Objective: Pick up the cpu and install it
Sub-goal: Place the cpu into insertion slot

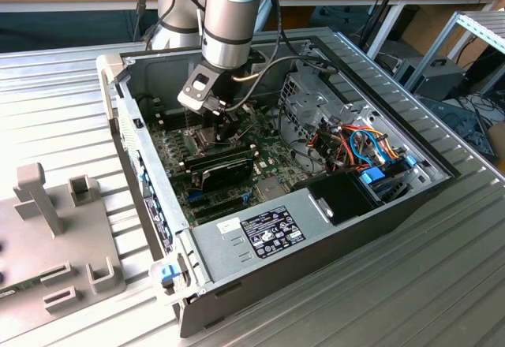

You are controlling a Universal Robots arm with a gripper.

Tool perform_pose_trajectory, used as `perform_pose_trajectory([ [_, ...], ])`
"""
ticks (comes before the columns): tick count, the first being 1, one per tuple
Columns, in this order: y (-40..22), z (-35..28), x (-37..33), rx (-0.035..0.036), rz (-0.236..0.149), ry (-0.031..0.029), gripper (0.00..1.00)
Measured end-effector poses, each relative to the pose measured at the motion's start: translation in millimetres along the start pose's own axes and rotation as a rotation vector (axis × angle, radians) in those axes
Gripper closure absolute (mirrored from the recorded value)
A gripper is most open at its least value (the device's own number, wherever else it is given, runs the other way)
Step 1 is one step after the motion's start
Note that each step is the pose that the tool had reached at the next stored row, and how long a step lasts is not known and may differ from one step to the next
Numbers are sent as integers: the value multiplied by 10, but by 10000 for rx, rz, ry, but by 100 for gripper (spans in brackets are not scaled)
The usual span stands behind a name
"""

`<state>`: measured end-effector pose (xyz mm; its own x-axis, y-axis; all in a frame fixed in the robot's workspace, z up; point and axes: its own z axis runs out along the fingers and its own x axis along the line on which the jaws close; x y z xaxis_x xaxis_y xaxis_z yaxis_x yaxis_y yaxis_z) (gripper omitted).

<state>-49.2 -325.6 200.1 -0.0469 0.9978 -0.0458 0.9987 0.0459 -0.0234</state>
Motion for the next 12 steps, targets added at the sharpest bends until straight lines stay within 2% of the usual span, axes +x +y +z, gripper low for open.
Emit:
perform_pose_trajectory([
  [12, 1, 15, -1, -3, -58, 0, 45],
])
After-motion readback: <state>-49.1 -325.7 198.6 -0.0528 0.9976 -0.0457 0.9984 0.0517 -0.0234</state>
